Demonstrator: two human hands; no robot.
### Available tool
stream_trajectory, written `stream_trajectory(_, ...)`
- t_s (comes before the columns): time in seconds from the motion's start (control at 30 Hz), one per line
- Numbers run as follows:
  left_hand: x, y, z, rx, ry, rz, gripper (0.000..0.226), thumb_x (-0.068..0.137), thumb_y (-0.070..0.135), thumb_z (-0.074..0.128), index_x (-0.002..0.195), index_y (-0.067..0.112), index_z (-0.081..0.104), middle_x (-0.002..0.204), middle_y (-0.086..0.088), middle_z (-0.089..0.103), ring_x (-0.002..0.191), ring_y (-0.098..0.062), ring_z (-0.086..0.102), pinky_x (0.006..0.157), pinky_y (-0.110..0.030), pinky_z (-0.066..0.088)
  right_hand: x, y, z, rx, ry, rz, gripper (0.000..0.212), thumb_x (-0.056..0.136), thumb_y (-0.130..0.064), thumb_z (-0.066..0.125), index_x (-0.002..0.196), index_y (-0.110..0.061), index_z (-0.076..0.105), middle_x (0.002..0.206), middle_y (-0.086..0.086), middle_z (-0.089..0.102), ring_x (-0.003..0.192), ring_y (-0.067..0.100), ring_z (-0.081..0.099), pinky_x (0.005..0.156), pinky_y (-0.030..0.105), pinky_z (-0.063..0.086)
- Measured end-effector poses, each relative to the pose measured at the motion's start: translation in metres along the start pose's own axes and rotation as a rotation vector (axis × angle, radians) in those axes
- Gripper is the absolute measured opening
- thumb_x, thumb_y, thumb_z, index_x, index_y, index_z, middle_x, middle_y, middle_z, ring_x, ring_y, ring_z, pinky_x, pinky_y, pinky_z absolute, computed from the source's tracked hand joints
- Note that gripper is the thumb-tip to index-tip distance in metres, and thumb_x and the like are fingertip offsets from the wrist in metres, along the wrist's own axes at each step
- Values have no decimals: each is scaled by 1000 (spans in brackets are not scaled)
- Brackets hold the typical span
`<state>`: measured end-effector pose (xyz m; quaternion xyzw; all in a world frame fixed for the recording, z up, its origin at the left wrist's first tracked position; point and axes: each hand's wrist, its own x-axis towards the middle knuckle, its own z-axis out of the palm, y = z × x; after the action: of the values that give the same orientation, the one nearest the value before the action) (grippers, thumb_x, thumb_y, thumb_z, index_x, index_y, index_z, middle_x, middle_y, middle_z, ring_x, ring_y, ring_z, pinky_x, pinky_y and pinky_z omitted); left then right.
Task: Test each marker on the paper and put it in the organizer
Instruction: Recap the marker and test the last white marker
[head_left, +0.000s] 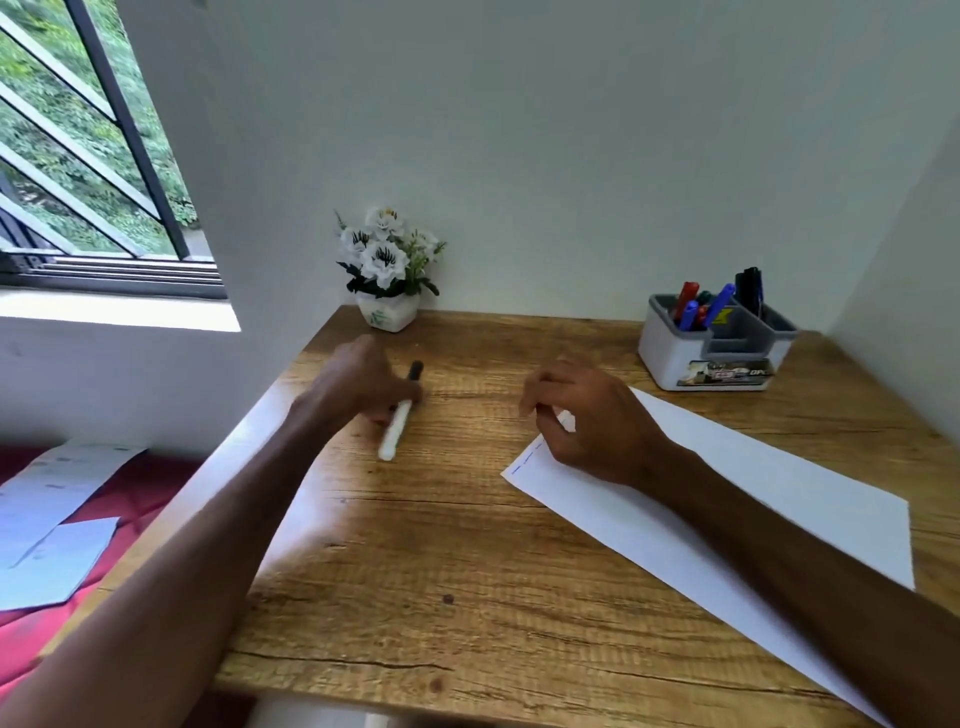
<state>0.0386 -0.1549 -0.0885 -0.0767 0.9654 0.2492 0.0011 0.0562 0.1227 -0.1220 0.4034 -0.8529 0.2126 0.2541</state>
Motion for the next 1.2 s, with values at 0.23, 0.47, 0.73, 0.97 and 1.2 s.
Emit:
stream_trajectory(0.23,-35,65,28,-981,-239,290,21,94,18,73,106,2,73,98,-11,79,90,-21,77,74,-24,62,0,0,-4,620,11,552,23,105,-26,57,112,-10,72,95,1,77,86,14,75,76,25,61)
stream_trajectory(0.47,-15,79,36,-1012,-261,347,25,94,26,75,112,9,74,91,-4,74,70,-10,58,63,-22,51,4,15,-33,590,118,518,39,105,-31,55,83,-4,73,63,8,56,53,17,55,48,31,52)
stream_trajectory(0.73,-11,68,68,-1070,-137,410,25,85,9,81,108,2,74,94,-10,81,81,-16,78,74,-19,60,-2,34,-40,-73,-155,402,61,98,-71,37,83,-22,69,74,-6,65,70,13,60,60,32,40)
stream_trajectory(0.97,-13,73,86,-970,-47,605,22,85,9,82,107,6,76,98,-6,80,91,-22,79,83,-31,62,-2,36,-28,9,-120,264,51,98,-53,44,88,-12,72,74,3,70,66,21,62,62,44,49)
stream_trajectory(1.2,-11,74,86,-1039,-47,680,22,91,3,73,113,2,76,93,-11,81,85,-22,79,80,-28,63,2,30,-29,-21,-69,240,33,98,-45,49,107,-25,73,83,-9,72,67,12,59,58,35,49)
